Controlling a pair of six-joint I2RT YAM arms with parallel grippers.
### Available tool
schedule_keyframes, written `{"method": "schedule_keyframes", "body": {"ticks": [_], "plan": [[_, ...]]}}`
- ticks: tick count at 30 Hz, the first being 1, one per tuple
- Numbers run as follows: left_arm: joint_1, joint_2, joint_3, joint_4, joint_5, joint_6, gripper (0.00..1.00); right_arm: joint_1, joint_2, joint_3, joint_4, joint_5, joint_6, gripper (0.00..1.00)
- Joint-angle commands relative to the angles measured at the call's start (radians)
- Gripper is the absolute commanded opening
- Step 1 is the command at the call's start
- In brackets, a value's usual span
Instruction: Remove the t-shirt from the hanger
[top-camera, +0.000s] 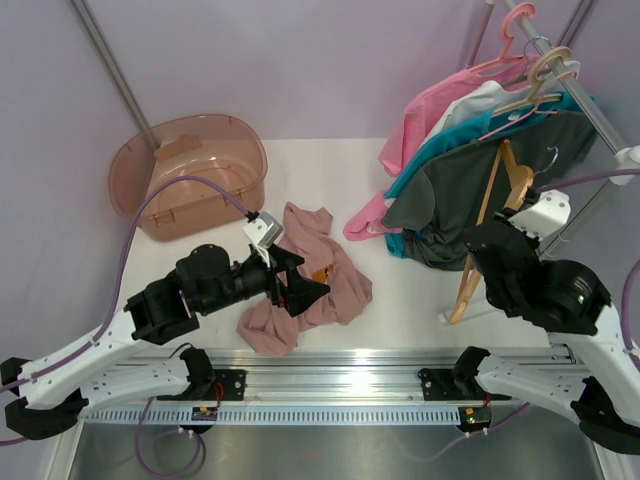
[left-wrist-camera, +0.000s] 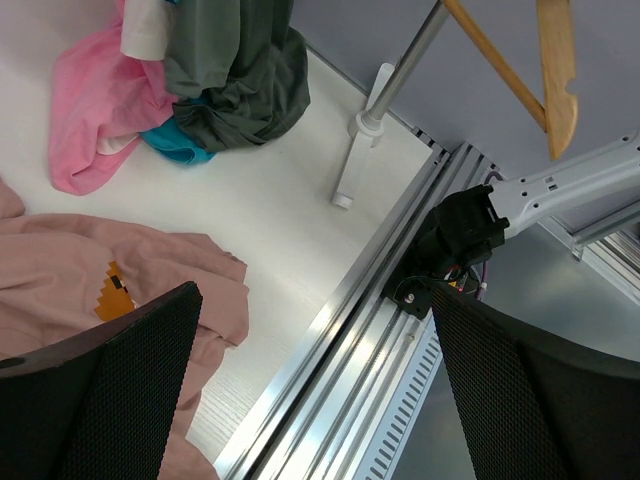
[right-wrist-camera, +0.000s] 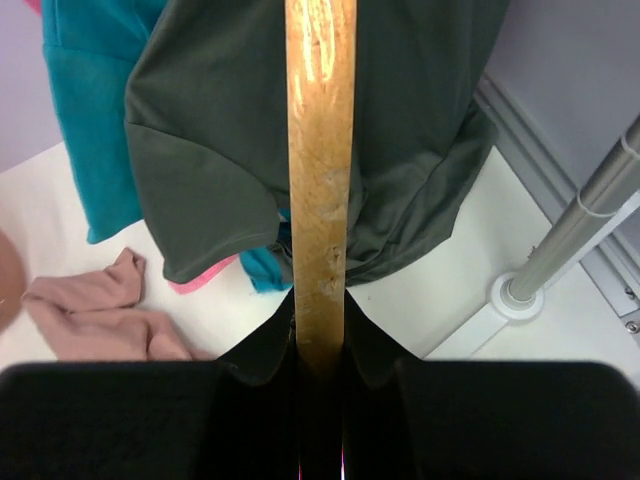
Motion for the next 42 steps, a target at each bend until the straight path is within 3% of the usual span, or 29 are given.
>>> {"method": "schedule_keyframes", "body": {"ticks": [1, 8, 13, 15, 23, 26, 37, 42], "plan": [[-0.005, -0.007, -0.001, 0.043, -0.010, 0.012, 0.99, -0.004, 0.056, 0.098, -0.021, 0.157, 0.102, 0.00], [-0.005, -0.019, 0.003, 0.017, -0.021, 0.018, 0.99, -0.006, 0.130, 0.187, -0.075, 0.142, 0.140, 0.00], [-0.005, -0.036, -0.003, 0.015, -0.018, 0.003, 0.99, -0.006, 0.262, 0.362, -0.350, 0.185, 0.318, 0.00], [-0.005, -0.053, -0.006, 0.012, -0.009, -0.014, 0.99, -0.006, 0.270, 0.414, -0.360, 0.159, 0.285, 0.00], [-0.005, -0.096, 0.007, -0.011, -0.009, -0.037, 0.99, -0.006, 0.208, 0.421, -0.362, 0.007, 0.240, 0.00], [-0.005, -0.110, -0.019, -0.002, -0.009, -0.043, 0.99, -0.006, 0.150, 0.350, -0.360, -0.022, 0.258, 0.00], [-0.005, -0.119, -0.052, 0.020, 0.025, -0.083, 0.99, -0.006, -0.110, 0.332, -0.360, -0.232, 0.077, 0.00], [-0.005, -0.105, -0.044, 0.027, 0.011, -0.083, 0.99, -0.006, -0.168, 0.332, -0.360, -0.242, 0.019, 0.00]]}}
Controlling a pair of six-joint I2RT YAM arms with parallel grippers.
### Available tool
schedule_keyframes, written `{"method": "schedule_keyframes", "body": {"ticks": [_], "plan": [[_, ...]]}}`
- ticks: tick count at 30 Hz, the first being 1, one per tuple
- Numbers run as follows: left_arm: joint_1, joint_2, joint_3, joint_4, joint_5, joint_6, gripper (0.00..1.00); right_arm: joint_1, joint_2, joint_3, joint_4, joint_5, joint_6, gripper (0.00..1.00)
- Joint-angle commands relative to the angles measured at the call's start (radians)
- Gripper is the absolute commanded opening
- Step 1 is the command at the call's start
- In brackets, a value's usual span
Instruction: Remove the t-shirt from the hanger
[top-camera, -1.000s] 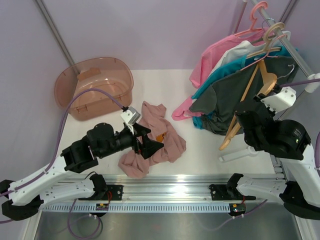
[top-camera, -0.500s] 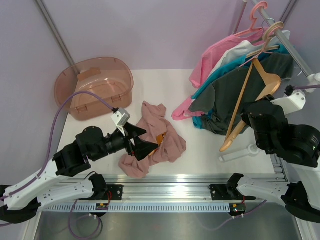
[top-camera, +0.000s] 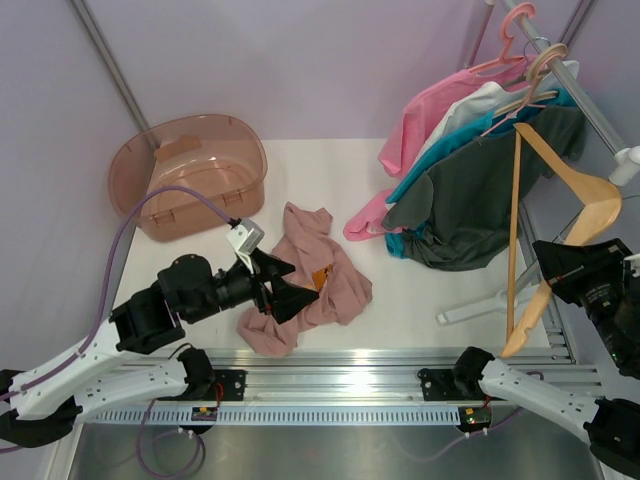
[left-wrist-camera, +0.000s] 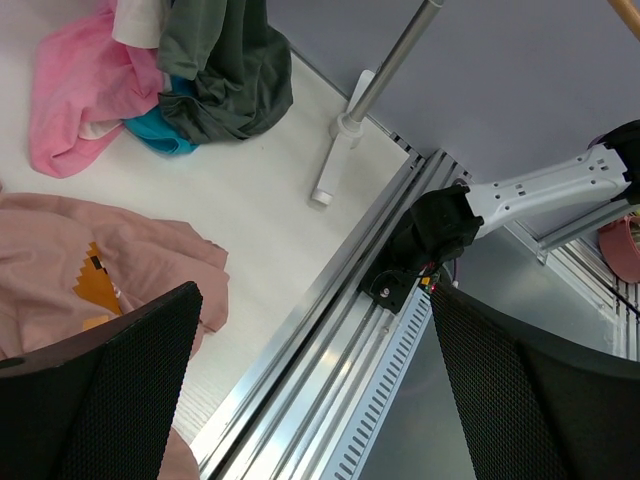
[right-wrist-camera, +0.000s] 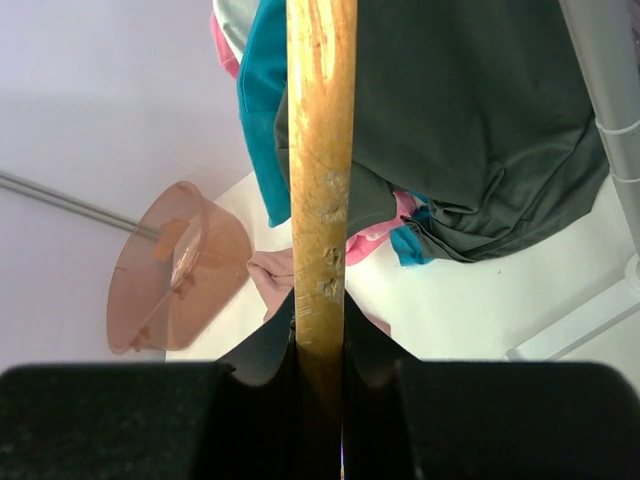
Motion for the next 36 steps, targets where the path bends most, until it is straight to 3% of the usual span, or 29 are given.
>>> {"method": "schedule_keyframes", "body": {"ticks": [1, 11, 16, 25, 36], "plan": [[-0.005, 0.006, 0.004, 0.059, 0.005, -0.017, 0.99, -0.006, -0.020, 0.012, -0.253, -0.030, -0.074, 0.00], [-0.005, 0.010, 0.002, 0.059, 0.014, -0.017, 0.99, -0.023, 0.002, -0.077, -0.254, -0.025, -0.077, 0.00], [-0.005, 0.021, 0.005, 0.059, -0.009, -0.011, 0.99, -0.138, 0.068, -0.091, -0.253, 0.010, -0.085, 0.00], [-0.005, 0.067, -0.004, 0.078, 0.010, 0.003, 0.99, -0.162, 0.236, -0.056, -0.251, 0.249, 0.046, 0.00], [-0.005, 0.067, -0.047, 0.078, 0.008, 0.023, 0.99, -0.225, 0.467, 0.080, -0.227, 0.410, 0.081, 0.00]]}}
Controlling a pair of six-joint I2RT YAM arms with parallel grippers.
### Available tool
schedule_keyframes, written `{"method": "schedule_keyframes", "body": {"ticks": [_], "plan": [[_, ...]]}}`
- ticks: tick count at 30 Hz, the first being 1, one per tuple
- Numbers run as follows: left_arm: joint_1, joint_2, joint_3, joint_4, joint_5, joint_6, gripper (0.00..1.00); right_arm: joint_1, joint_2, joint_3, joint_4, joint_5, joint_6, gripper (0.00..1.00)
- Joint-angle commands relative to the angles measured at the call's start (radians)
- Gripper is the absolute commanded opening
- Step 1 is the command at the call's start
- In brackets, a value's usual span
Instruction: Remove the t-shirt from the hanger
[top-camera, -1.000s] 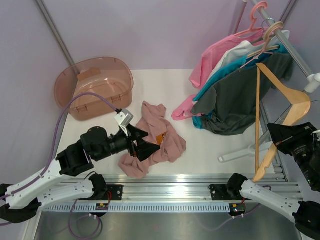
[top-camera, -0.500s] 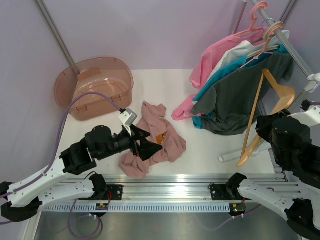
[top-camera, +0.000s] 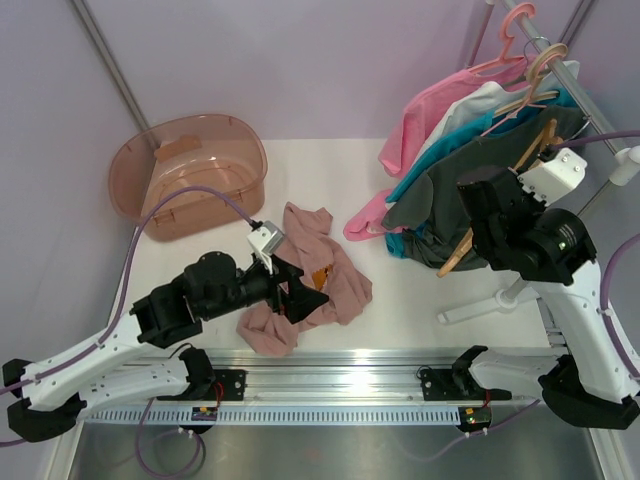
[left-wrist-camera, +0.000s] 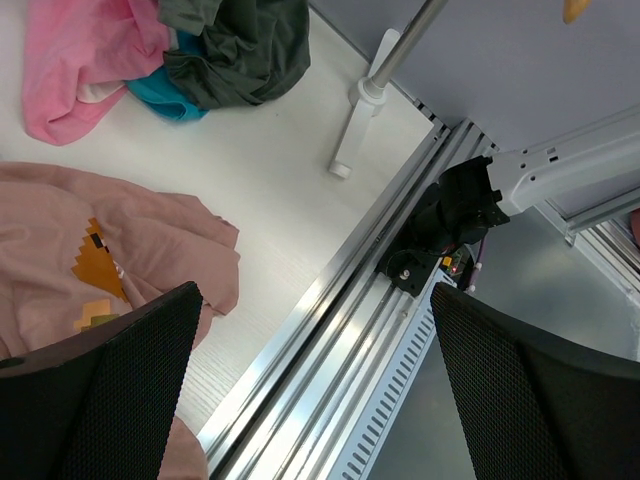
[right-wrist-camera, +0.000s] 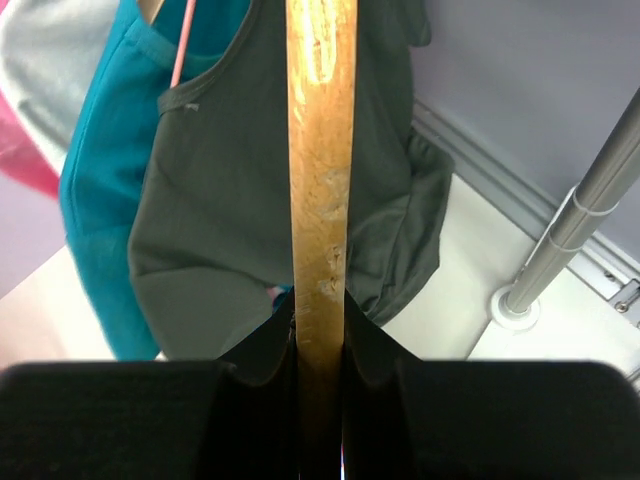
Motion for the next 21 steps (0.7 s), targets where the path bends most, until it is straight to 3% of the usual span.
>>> {"method": "schedule_keyframes", "body": {"ticks": [1, 10, 15, 21], "plan": [[-0.005, -0.009, -0.020, 0.057, 0.003, 0.023, 0.99, -0.035, 0.010, 0.059, -0.217, 0.161, 0.033, 0.00], [-0.005, 0.085, -0.032, 0.117, 0.053, 0.038, 0.99, -0.148, 0.079, 0.065, 0.004, 0.186, -0.163, 0.00], [-0.005, 0.143, -0.032, 0.166, 0.093, 0.033, 0.99, -0.229, 0.057, -0.043, 0.253, 0.126, -0.324, 0.00], [-0.005, 0.168, -0.028, 0.170, 0.070, 0.053, 0.99, -0.364, 0.157, 0.008, 0.250, 0.025, -0.306, 0.00]]}}
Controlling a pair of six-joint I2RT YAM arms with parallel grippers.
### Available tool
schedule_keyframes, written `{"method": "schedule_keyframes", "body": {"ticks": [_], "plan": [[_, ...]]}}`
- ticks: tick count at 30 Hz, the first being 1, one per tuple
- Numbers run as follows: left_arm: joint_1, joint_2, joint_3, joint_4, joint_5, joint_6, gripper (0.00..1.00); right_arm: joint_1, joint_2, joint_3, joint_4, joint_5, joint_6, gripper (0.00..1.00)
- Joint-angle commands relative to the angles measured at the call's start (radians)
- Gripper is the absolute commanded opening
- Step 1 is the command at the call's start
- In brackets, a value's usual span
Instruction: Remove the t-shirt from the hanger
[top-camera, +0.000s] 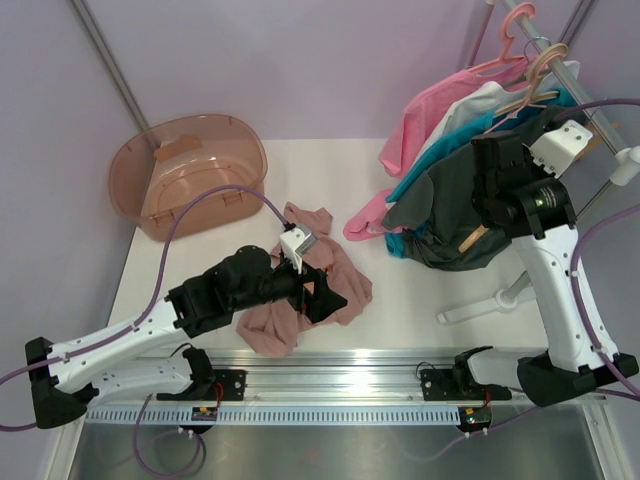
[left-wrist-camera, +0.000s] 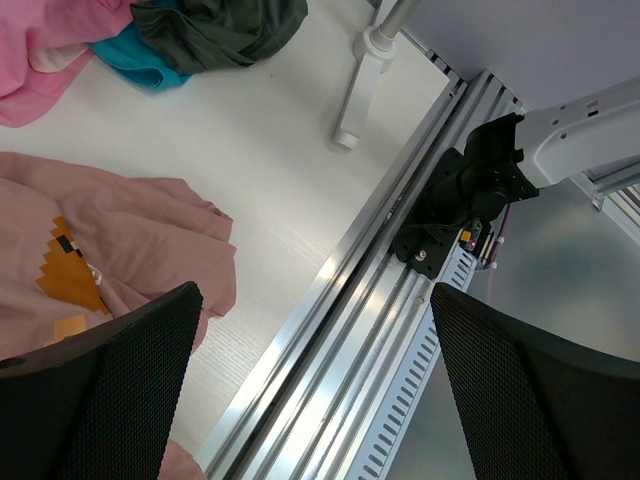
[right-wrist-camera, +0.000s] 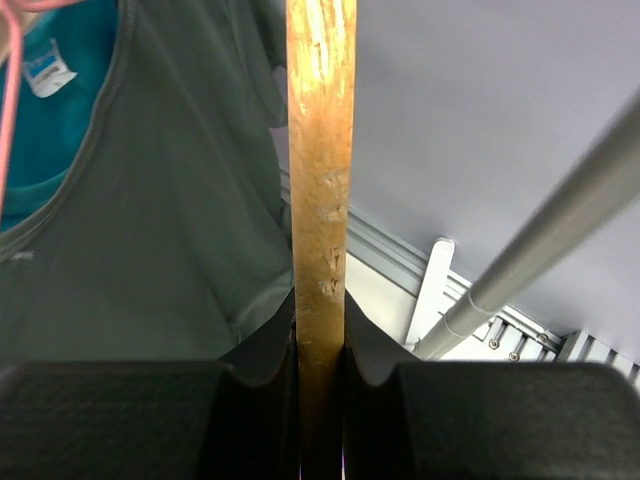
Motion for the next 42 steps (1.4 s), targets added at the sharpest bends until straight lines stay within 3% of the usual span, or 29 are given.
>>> {"method": "schedule_keyframes", "body": {"ticks": [1, 12, 21, 25, 26, 28, 29, 36, 42], "plan": [[-0.005, 0.003, 0.005, 0.072, 0.007, 0.021, 0.99, -0.049, 0.052, 0.037, 0.081, -0.051, -0.027, 0.00], [-0.005, -0.001, -0.032, 0.106, 0.011, 0.025, 0.99, -0.173, 0.096, -0.009, 0.186, -0.129, -0.058, 0.00], [-0.005, -0.029, -0.070, 0.138, -0.074, 0.016, 0.99, -0.191, 0.066, -0.077, 0.242, -0.229, -0.076, 0.01], [-0.005, -0.029, -0.049, 0.106, -0.146, 0.022, 0.99, -0.191, 0.007, -0.066, 0.265, -0.293, -0.131, 0.61], [-0.005, -0.032, -0.046, 0.100, -0.188, 0.022, 0.99, -0.191, -0.011, -0.066, 0.270, -0.341, -0.148, 0.82], [-0.003, -0.038, -0.047, 0.094, -0.237, 0.005, 0.99, -0.191, -0.061, -0.059, 0.253, -0.375, -0.173, 0.96], [0.000, -0.039, -0.049, 0.089, -0.305, -0.010, 0.99, -0.191, -0.082, -0.057, 0.244, -0.411, -0.183, 0.99], [0.067, -0.027, -0.086, 0.013, -0.571, -0.171, 0.99, -0.191, -0.317, -0.127, 0.079, -0.596, -0.225, 0.99], [0.129, 0.085, -0.118, -0.034, -0.593, -0.209, 0.99, -0.191, -0.526, -0.296, 0.175, -1.037, -0.231, 0.99]]}}
